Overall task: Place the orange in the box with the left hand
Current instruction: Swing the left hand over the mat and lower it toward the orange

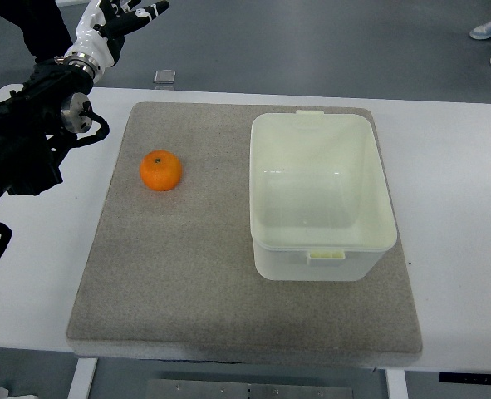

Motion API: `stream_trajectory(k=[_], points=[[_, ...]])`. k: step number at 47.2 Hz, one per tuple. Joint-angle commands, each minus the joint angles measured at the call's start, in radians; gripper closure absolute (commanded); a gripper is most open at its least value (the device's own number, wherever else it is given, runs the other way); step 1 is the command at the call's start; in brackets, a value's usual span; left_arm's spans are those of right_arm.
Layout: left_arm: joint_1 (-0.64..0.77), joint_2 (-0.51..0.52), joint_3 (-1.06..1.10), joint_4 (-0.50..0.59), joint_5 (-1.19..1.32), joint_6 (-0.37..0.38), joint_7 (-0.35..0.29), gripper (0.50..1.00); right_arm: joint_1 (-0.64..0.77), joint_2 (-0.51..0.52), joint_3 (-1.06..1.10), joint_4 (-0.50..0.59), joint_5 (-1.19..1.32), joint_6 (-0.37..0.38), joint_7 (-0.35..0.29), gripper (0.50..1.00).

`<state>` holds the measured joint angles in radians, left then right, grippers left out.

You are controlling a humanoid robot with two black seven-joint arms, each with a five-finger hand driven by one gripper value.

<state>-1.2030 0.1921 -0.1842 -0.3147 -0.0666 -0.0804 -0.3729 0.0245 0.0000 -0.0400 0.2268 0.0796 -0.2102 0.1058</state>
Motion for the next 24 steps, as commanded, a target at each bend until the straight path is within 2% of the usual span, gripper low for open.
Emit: stream_trajectory(k=[1,10,24], points=[[-0.023,0.021,0.084,-0.035,0.065,-0.002,0.02,0.51,0.0,0.0,0.0,0.0,0.0,0.0,0.0,0.556],[-0.053,0.024,0.177,-0.046,0.235,-0.012,0.02,0.51,0.0,0.0,0.0,-0.001,0.0,0.0,0.0,0.556],[-0.092,0.158,0.177,-0.245,0.599,-0.067,0.019,0.51,0.0,0.0,0.0,-0.001,0.0,0.0,0.0,0.556]])
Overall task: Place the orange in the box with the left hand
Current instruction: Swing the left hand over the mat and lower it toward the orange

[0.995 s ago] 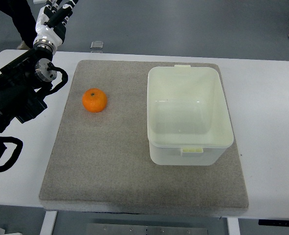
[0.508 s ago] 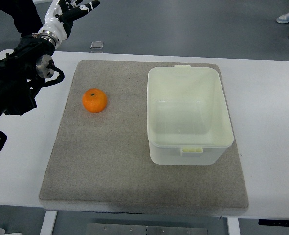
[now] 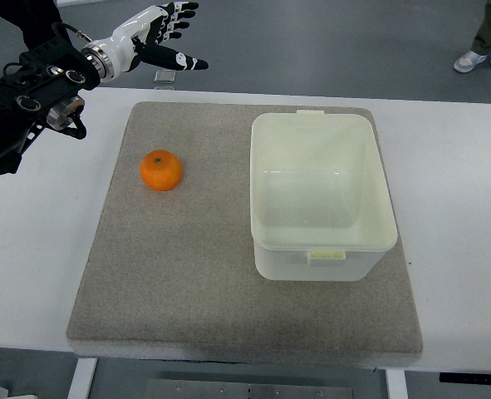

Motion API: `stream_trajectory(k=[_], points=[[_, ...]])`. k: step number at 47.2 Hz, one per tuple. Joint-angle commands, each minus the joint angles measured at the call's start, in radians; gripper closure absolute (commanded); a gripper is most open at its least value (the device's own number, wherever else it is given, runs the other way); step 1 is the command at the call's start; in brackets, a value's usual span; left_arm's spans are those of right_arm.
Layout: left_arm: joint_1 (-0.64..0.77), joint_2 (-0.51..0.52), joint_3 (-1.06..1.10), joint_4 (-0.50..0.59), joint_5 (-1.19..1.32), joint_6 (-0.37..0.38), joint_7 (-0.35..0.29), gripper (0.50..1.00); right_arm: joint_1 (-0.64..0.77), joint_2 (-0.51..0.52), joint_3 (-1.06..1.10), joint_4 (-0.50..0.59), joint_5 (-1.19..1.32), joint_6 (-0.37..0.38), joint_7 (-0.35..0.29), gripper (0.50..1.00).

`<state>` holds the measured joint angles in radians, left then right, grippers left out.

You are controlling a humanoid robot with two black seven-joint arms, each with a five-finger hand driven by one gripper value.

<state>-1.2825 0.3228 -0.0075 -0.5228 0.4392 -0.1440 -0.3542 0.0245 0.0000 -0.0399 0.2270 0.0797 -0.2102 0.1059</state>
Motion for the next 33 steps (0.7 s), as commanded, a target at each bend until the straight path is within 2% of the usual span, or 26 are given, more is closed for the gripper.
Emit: stream_trajectory(k=[1,10,19,26,33], points=[[-0.017,0.032,0.0,-0.046,0.123,-0.002,0.0,0.51,0.0,0.0,0.0,0.0,0.0,0.0,0.0,0.556],[-0.052,0.074,0.0,-0.092,0.355,-0.009,-0.003,0.51,0.0,0.0,0.0,0.0,0.0,0.0,0.0,0.556],[-0.078,0.113,0.001,-0.141,0.547,-0.065,-0.02,0.512,0.0,0.0,0.0,0.0,0.0,0.0,0.0,0.556],[-0.083,0.183,0.0,-0.262,0.794,-0.065,-0.121,0.516,0.0,0.0,0.0,0.0,0.0,0.0,0.0,0.556],[-0.086,0.222,0.0,-0.309,0.908,-0.063,-0.193,0.519,0.0,0.0,0.0,0.0,0.0,0.0,0.0,0.556]])
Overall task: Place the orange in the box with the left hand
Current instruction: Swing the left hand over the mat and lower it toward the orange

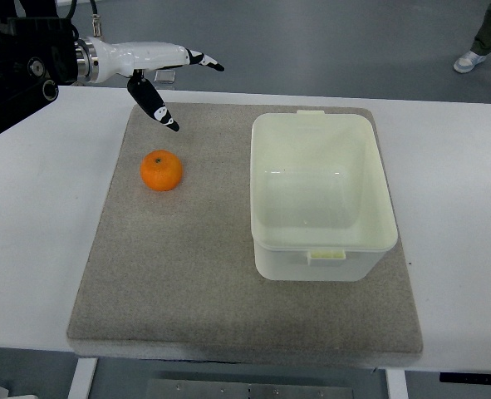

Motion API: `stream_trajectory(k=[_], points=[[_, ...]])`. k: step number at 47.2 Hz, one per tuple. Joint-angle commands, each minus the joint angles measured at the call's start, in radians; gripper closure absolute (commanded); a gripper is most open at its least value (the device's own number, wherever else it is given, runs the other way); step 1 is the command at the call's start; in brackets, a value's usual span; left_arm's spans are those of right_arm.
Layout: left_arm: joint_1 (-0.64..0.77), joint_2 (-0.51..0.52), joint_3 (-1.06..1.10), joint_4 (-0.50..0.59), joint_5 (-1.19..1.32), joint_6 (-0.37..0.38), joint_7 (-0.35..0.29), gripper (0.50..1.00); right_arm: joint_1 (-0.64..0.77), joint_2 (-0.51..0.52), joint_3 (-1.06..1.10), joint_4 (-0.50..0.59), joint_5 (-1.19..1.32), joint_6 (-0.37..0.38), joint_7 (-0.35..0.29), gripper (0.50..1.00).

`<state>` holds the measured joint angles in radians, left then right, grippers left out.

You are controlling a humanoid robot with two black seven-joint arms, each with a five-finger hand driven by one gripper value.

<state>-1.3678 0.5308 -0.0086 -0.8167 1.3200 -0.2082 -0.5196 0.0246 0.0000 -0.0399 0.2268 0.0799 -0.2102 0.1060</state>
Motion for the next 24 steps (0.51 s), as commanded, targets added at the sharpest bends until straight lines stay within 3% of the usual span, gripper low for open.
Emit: stream_trajectory(k=[1,5,15,24], points=[[0.0,0.018,0.001,-0.021,0.028,0.0,-0.037,0.519,0.0,0.0,0.0,0.0,0.0,0.0,0.0,0.556],[0.0,0.047,0.015,-0.044,0.034,-0.002,-0.091,0.519,0.0,0.0,0.0,0.0,0.0,0.0,0.0,0.556],[-0.011,0.127,0.087,-0.119,0.212,0.004,-0.091,0.531,0.0,0.0,0.0,0.0,0.0,0.0,0.0,0.556],[-0.008,0.138,0.087,-0.128,0.272,0.007,-0.091,0.531,0.0,0.0,0.0,0.0,0.0,0.0,0.0,0.556]])
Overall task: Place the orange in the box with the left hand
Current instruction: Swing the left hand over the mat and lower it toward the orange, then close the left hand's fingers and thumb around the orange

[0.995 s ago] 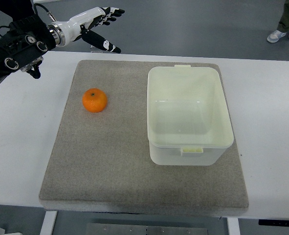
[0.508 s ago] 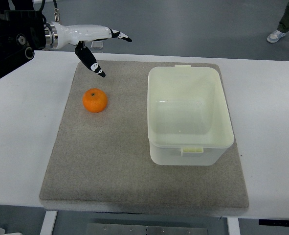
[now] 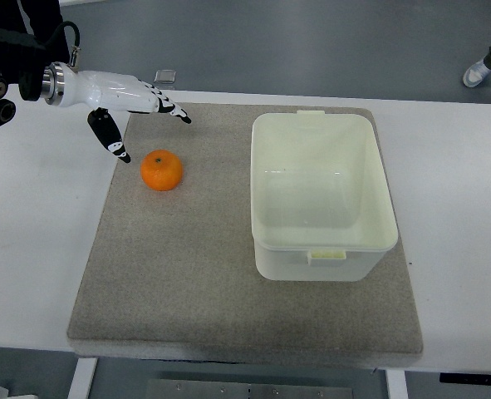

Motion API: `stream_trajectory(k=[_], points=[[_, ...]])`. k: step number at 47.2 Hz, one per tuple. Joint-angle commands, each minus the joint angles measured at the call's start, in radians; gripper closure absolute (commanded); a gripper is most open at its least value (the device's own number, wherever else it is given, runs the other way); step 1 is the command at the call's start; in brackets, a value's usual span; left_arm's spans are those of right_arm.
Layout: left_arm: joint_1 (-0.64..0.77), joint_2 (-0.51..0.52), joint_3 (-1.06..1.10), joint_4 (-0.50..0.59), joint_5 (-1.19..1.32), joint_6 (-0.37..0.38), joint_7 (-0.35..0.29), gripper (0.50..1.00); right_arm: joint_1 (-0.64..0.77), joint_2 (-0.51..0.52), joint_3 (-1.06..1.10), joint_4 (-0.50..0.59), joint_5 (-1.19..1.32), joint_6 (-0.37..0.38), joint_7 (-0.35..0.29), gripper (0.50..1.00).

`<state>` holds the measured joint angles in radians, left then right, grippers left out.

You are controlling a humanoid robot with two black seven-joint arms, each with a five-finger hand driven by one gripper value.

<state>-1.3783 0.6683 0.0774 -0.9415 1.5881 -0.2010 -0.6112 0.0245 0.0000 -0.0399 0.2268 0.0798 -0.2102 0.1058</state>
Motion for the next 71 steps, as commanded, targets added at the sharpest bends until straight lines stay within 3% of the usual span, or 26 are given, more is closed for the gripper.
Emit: stream_trajectory(k=[1,45,71], points=[[0.005,0.001,0.001,-0.006,0.006,0.0,0.0,0.531,0.0,0.0,0.0,0.0,0.0,0.0,0.0,0.556],[0.111,-0.001,0.013,-0.019,0.019,0.045,0.0,0.514,0.0,0.0,0.0,0.0,0.0,0.0,0.0,0.556],[0.142,-0.032,0.012,0.044,0.055,0.106,0.0,0.514,0.0,0.0,0.0,0.0,0.0,0.0,0.0,0.556]])
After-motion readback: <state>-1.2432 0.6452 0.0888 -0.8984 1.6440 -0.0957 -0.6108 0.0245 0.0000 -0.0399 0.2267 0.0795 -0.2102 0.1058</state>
